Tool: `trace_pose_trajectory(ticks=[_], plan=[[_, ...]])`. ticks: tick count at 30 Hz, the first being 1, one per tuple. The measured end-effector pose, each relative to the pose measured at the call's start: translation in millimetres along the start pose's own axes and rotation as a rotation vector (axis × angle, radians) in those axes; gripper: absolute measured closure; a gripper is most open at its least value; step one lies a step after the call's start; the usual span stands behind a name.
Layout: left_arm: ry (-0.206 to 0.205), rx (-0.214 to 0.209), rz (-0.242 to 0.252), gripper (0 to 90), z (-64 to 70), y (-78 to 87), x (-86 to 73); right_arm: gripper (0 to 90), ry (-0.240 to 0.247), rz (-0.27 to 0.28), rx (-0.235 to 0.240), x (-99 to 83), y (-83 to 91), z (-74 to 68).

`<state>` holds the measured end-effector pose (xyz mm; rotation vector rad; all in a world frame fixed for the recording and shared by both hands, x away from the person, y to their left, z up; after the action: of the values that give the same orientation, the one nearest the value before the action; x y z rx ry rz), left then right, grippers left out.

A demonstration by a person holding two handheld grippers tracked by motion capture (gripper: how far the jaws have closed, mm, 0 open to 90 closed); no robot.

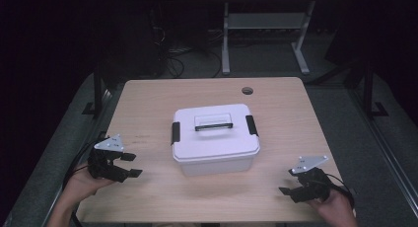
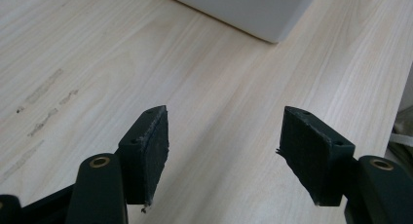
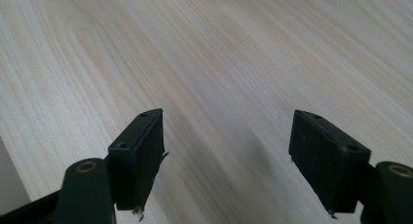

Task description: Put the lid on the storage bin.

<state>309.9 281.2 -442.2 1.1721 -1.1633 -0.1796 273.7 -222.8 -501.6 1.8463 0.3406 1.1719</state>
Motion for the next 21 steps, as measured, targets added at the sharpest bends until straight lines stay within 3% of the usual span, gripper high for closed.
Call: trace_pose_trajectory(ticks=[21], plan=[[0.031,0.015,0.009,34.0,4.0,2.4,-22.0,28.1,0.0,-0.005,0.002,-1.9,-0.9,-0.2]])
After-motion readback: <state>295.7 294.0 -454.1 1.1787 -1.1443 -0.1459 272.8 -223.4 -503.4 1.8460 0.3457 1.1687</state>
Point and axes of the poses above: each handheld gripper's, and its own axes: y roughly backward along the jaws, x roughly out of its top, z roughly to its right, the point moved 7 cm from there along -y, roughly forward along the jaws, and after that the axes turned 11 degrees about x, right-handed, at the moved point
